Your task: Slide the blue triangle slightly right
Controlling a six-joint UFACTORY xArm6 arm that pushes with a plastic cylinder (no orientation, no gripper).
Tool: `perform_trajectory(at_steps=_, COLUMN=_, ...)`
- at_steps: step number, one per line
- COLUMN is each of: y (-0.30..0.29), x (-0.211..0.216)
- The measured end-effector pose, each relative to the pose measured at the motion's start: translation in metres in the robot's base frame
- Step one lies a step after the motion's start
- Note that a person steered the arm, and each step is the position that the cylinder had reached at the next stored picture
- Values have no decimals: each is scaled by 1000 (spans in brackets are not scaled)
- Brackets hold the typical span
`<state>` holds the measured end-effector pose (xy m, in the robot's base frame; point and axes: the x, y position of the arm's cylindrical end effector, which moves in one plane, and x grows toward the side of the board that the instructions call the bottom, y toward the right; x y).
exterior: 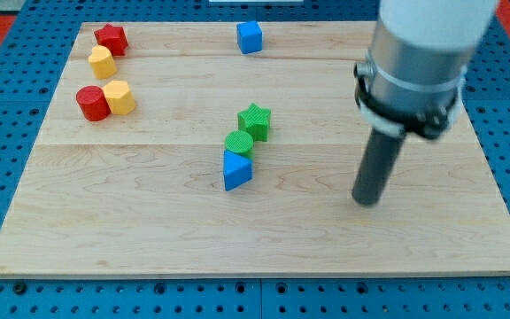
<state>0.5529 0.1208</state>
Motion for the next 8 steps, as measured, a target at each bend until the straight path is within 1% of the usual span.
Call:
perform_trajectory(at_steps=1, y=-72, x=44)
perform_trajectory(at_steps=2, y=-151, x=53)
perform_trajectory(at_steps=3, y=-199, x=35)
perform_trajectory(at_steps=4, y=-242, x=7)
perform_trajectory(at_steps=5, y=-256, x=-27)
perform_trajectory(at_steps=6, y=-236, x=-61)
perform_trajectory(at_steps=7, y=-165, x=-68)
perform_trajectory(at_steps=8, y=-123, x=-64)
